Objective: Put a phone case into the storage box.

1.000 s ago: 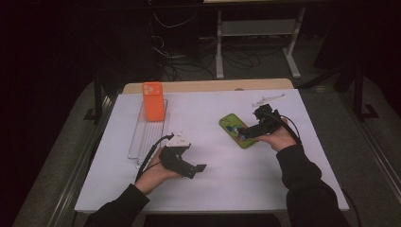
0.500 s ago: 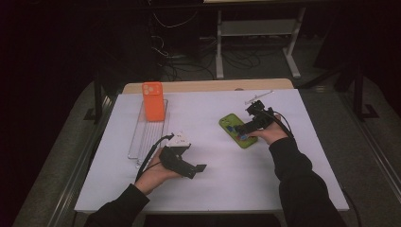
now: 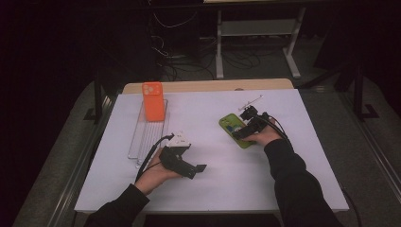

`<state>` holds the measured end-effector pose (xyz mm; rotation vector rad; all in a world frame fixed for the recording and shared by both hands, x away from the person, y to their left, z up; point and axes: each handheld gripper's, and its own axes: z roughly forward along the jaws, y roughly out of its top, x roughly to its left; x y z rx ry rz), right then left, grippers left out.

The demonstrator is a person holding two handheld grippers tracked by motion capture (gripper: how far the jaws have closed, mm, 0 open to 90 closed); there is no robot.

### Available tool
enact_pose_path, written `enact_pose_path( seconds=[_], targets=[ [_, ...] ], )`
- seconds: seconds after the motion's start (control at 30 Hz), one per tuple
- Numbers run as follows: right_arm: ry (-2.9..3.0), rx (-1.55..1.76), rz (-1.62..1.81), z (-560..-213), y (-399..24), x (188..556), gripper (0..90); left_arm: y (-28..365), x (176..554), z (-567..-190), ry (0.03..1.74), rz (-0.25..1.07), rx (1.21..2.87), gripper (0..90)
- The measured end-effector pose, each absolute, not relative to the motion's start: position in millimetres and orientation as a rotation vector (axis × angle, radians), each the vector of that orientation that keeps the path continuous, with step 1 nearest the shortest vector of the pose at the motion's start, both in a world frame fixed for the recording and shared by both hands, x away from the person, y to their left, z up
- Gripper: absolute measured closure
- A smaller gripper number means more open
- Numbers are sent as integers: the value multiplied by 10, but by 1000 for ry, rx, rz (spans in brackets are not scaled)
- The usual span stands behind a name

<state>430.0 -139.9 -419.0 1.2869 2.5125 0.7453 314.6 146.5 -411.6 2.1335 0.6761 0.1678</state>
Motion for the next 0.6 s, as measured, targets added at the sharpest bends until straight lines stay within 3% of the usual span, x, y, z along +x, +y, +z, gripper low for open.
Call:
enact_pose_path(
  seconds=[0.3, 0.6],
  targets=[
    [2558, 1317, 667, -4326, -1388, 4298, 0, 1467, 3148, -4116, 676, 168, 2132, 0],
    [2588, 1331, 646, -4352, -1390, 4286, 98, 1467, 3148, -4116, 678, 168, 2131, 0]
  ],
)
